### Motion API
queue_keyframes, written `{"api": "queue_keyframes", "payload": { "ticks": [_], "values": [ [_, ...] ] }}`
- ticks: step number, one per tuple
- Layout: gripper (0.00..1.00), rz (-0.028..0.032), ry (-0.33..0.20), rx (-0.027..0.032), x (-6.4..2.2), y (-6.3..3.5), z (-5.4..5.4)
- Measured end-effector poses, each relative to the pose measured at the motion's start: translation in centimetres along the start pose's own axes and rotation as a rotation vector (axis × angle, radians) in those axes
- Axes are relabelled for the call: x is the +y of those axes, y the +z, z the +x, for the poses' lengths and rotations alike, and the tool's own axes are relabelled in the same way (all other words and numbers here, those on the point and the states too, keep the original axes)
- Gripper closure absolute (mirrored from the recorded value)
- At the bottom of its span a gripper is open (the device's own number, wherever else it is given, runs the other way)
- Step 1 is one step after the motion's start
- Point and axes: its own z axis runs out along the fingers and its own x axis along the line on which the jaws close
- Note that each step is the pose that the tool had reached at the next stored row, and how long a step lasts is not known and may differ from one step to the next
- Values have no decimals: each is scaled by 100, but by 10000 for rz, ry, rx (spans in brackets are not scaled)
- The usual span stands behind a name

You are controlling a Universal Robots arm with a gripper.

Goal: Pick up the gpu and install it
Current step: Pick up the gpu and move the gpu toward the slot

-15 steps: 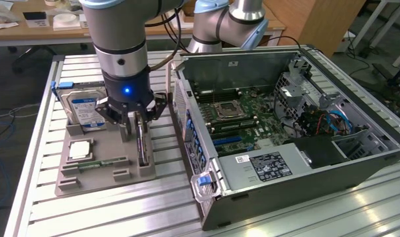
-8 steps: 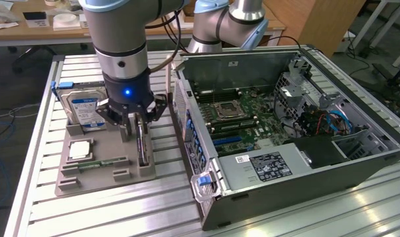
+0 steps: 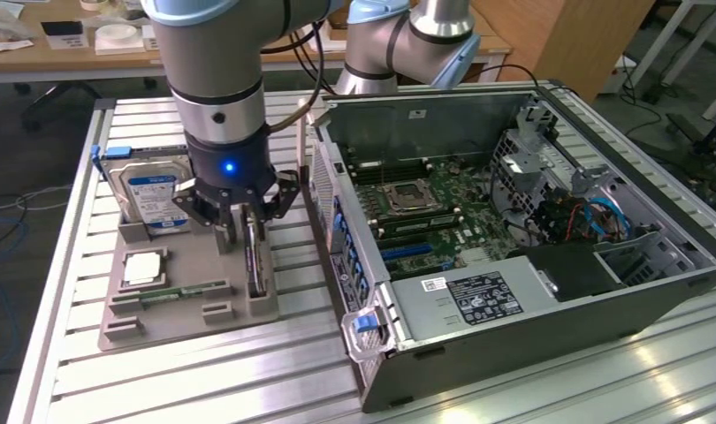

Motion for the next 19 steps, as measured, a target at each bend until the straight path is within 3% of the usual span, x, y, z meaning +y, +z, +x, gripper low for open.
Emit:
{"api": "queue_keyframes", "payload": {
  "ticks": [19],
  "values": [
    [58,0,0,1,0,21,-13]
  ]
}}
